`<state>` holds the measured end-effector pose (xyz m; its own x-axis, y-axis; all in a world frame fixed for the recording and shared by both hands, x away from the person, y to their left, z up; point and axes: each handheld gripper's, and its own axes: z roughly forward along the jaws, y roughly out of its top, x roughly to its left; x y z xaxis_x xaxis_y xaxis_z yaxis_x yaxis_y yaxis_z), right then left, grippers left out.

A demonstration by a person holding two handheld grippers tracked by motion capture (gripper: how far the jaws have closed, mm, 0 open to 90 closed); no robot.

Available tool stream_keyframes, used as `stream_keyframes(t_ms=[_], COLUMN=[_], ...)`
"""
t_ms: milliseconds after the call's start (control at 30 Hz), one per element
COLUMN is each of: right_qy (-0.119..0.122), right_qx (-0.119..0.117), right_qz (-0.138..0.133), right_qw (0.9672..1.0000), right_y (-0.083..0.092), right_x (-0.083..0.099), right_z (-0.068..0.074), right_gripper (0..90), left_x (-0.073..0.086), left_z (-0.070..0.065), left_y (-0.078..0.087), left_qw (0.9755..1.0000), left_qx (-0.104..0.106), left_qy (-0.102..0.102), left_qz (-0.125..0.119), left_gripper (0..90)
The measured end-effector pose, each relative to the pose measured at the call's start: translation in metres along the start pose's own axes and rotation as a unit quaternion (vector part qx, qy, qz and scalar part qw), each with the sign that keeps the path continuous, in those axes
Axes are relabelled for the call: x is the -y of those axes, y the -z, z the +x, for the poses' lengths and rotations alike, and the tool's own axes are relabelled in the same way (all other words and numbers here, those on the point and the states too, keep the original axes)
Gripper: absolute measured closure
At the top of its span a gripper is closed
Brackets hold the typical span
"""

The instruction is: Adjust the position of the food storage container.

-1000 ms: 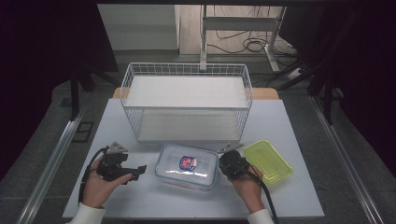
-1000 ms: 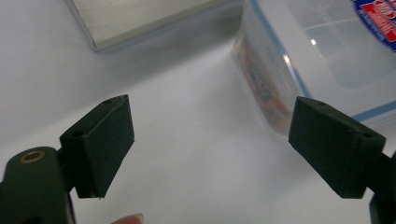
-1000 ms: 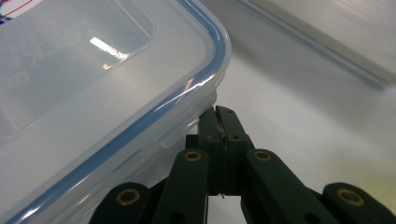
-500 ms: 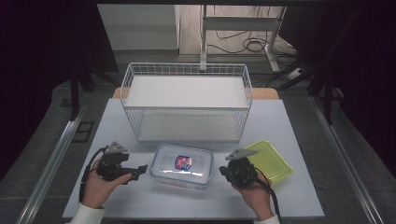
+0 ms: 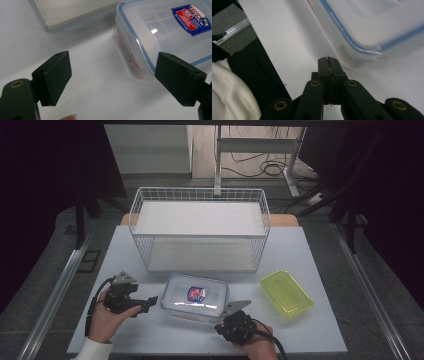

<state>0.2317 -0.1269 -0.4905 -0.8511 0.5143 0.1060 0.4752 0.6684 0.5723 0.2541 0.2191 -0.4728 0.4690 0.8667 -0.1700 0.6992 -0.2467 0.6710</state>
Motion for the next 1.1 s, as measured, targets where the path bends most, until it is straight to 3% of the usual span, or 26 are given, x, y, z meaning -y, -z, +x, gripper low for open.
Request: stream_keyframes(t_ms=[133, 467, 667, 867, 967, 1100], right_qy=[0.007, -0.003, -0.025, -0.024, -0.032, -0.038], right_qx=[-0.001, 0.028, 0.045, 0.043, 0.023, 0.031], right_qz=[-0.002, -0.012, -0.021, -0.025, -0.035, -0.047], right_qw=[1.0, 0.9995, 0.9984, 0.9985, 0.9986, 0.9977], right_y=[-0.006, -0.011, -0.012, -0.011, -0.003, 0.017], right_x=[-0.003, -0.006, -0.006, -0.004, -0.002, 0.001], right_z=[0.003, -0.01, -0.023, -0.027, -0.027, -0.03], right_gripper=[88.8, 89.0, 88.9, 88.9, 88.9, 88.9], left_x=[0.0, 0.001, 0.001, 0.002, 0.003, 0.002], left_z=[-0.001, 0.003, 0.001, 0.002, 0.004, 0.006], left_y=[-0.001, -0.001, -0.001, -0.002, 0.001, 0.004], left_qw=[1.0, 1.0, 1.0, 1.0, 1.0, 0.9999], left_qx=[0.001, -0.002, -0.001, -0.001, -0.001, 0.003], left_qy=[-0.001, 0.002, 0.002, 0.003, 0.006, 0.01], left_qz=[0.002, 0.001, -0.001, 0.001, -0.003, -0.01], left_gripper=[13.6, 13.6, 13.5, 13.5, 13.5, 13.4])
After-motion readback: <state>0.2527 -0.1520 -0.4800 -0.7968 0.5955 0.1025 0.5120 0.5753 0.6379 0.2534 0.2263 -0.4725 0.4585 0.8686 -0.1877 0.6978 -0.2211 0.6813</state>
